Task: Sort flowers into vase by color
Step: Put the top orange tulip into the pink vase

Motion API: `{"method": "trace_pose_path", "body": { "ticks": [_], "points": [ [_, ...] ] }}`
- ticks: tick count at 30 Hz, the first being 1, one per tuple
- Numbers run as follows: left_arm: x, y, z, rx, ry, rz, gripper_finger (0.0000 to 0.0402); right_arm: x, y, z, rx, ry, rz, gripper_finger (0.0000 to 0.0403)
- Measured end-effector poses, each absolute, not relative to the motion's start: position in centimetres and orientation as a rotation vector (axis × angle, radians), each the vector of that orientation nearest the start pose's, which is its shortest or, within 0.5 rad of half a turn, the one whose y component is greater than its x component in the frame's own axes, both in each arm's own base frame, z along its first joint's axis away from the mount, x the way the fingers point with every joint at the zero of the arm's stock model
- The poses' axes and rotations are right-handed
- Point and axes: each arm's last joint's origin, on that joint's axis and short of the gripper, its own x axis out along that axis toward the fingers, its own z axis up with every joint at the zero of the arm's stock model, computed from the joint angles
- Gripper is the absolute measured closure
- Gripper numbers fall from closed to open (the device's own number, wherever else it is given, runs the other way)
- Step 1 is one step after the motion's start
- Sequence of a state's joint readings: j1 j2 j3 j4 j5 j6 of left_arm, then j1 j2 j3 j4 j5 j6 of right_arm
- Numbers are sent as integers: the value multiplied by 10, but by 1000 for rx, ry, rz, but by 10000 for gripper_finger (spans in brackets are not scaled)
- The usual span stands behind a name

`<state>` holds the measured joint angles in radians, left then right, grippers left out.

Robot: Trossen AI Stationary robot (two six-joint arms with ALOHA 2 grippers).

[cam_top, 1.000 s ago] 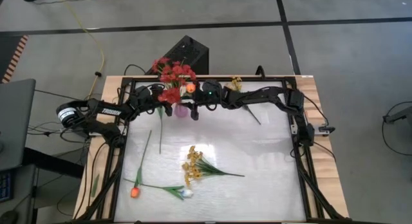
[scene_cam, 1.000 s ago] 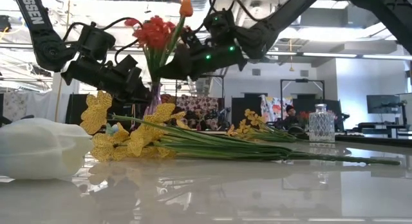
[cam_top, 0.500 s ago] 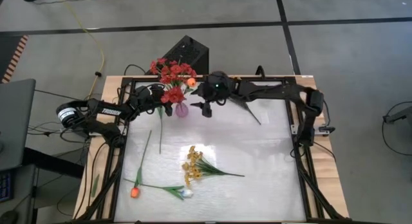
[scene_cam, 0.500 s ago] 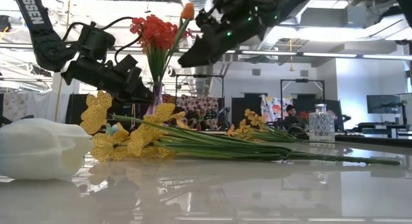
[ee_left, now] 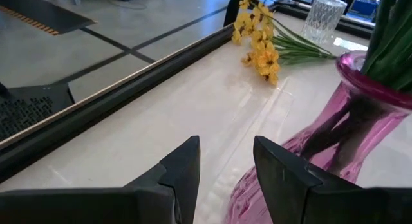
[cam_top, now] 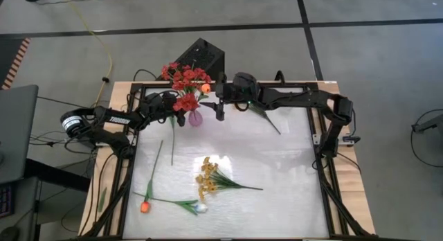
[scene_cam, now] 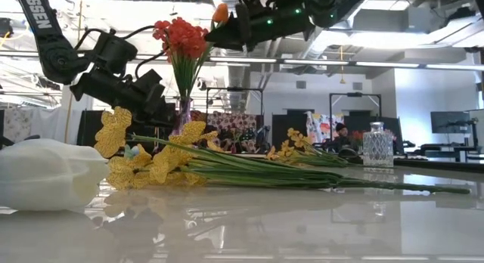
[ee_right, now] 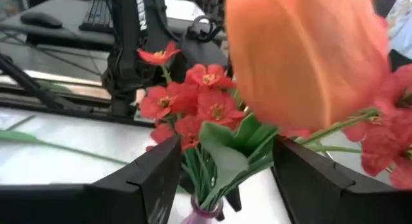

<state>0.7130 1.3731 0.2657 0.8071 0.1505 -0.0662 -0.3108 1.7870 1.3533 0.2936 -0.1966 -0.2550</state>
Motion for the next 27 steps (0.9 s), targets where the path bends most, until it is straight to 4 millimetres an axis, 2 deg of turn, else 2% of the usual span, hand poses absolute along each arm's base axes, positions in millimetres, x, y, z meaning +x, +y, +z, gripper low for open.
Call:
{"method": "trace_pose_path", "body": {
  "ticks": [2, 4, 11, 15, 17, 22, 27],
  "points": [
    [172, 143, 141, -180, 261, 565, 268, 401, -123, 299, -219, 148, -110, 153],
    [172, 143, 142, -177, 262, 565, 268, 401, -123, 300, -221, 143, -114, 185],
    [172, 143, 141, -171, 264, 564, 268, 401, -122, 299, -213, 147, -112, 373],
    [172, 143, 142, -170, 262, 564, 268, 402, -123, 298, -193, 147, -115, 376],
    [172, 143, 142, -169, 260, 564, 268, 408, -125, 291, -180, 136, -114, 376],
    [172, 143, 142, -172, 256, 564, 268, 424, -133, 256, -146, 163, -110, 379],
    [172, 143, 142, -185, 256, 565, 268, 431, -141, 237, -81, 170, -70, 379]
  ]
}}
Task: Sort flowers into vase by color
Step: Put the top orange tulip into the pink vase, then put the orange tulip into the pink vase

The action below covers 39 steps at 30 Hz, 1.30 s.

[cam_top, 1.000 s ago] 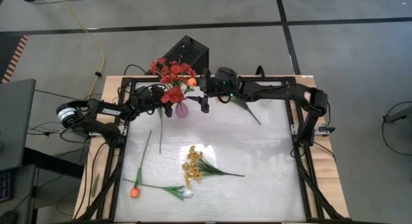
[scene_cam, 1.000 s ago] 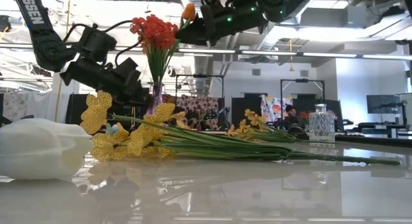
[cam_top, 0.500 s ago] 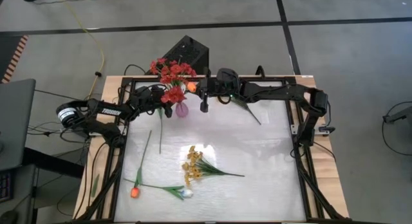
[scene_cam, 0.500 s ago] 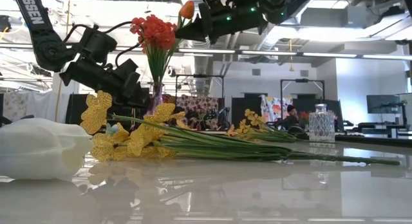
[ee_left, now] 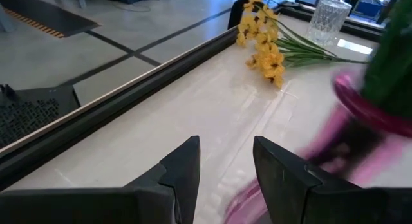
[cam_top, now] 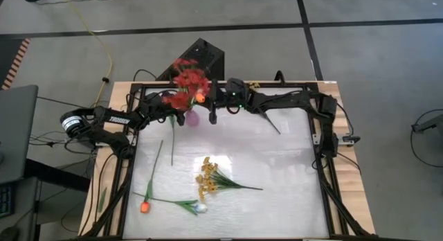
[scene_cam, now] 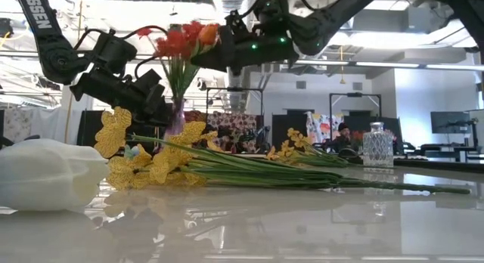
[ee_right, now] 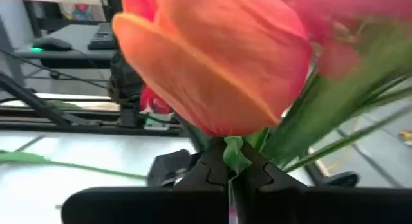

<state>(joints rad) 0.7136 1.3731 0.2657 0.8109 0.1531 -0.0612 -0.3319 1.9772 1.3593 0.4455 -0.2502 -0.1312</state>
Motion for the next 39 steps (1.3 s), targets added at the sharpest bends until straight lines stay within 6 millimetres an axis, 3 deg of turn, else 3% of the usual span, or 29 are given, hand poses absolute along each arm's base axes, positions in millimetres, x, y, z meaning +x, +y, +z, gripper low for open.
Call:
{"method": "trace_pose_path", "body": {
  "ticks": [3, 7, 14, 18, 24, 29, 35, 39],
  "points": [
    [172, 143, 142, -185, 256, 566, 268, 429, -142, 237, -65, 178, -56, 358],
    [172, 143, 142, -185, 255, 562, 268, 424, -139, 243, -78, 232, -39, 292],
    [171, 142, 142, -185, 262, 557, 268, 401, -135, 284, -81, 389, -14, 152],
    [167, 139, 149, -175, 279, 559, 268, 378, -127, 301, -98, 505, 11, 107],
    [153, 123, 170, -185, 290, 542, 268, 340, -110, 324, -73, 654, 51, 99],
    [139, 98, 179, -283, 352, 492, 268, 317, -87, 336, -29, 745, 94, 101],
    [122, 64, 182, -557, 461, 483, 268, 304, -52, 327, -34, 792, 162, 101],
    [118, 45, 197, -715, 566, 474, 268, 296, -33, 316, -49, 815, 184, 101]
  ]
}}
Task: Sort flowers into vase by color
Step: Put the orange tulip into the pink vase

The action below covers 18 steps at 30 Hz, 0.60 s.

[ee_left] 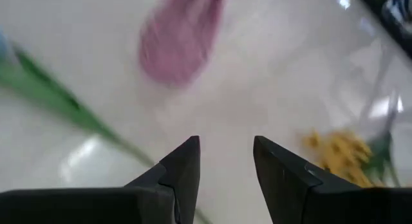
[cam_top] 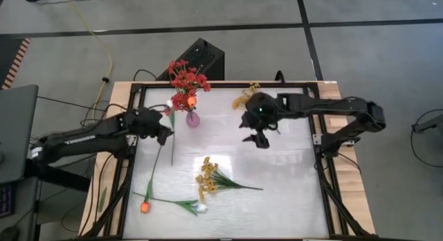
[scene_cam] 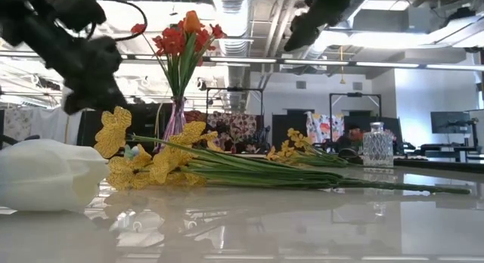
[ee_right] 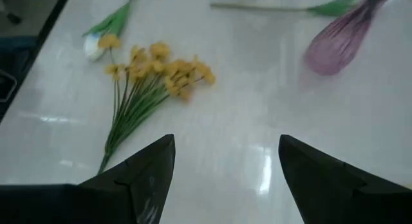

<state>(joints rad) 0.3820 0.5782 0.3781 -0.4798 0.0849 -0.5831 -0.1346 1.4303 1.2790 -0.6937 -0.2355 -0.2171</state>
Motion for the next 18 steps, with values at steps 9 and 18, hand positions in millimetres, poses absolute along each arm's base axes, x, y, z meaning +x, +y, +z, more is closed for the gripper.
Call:
{"method": "trace_pose_path", "body": {
  "ticks": [9, 18],
  "points": [
    [121, 1, 228, -849, 934, 427, 268, 296, -9, 294, -70, 866, 260, 101],
    [142, -49, 203, -655, 1289, 154, 268, 300, 0, 292, -114, 851, 301, 101]
  ]
}}
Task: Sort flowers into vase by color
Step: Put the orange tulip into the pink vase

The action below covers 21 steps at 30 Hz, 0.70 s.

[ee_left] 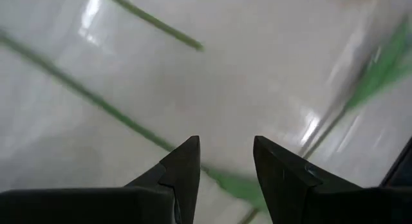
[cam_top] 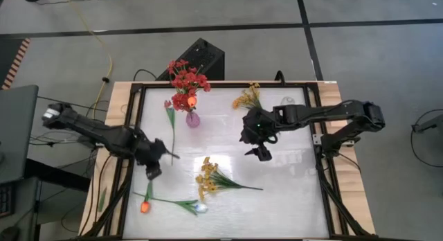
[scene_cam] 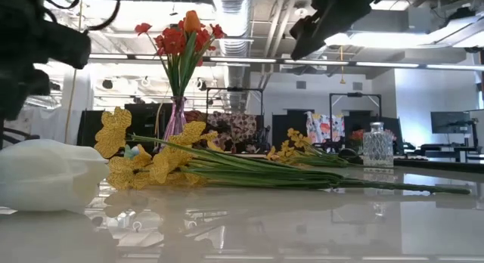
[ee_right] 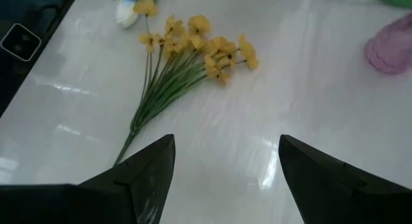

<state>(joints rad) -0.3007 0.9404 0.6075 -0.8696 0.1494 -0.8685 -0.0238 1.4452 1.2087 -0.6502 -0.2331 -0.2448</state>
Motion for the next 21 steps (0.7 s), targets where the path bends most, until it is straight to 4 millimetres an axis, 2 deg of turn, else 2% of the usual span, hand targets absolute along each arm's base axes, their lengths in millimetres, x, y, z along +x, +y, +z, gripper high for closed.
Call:
{"method": "trace_pose_path", "body": {
  "ticks": [5, 14, 17, 21],
  "points": [
    [154, -62, 189, -440, 1357, 10, 268, 301, -2, 293, -115, 831, 294, 101],
    [162, -67, 169, -278, 1497, -111, 268, 302, -3, 294, -116, 817, 289, 101],
    [164, -67, 163, -336, 1537, -35, 268, 303, -3, 294, -116, 813, 289, 101],
    [162, -63, 157, -556, 1636, 214, 268, 303, -6, 294, -114, 813, 282, 101]
  ]
}}
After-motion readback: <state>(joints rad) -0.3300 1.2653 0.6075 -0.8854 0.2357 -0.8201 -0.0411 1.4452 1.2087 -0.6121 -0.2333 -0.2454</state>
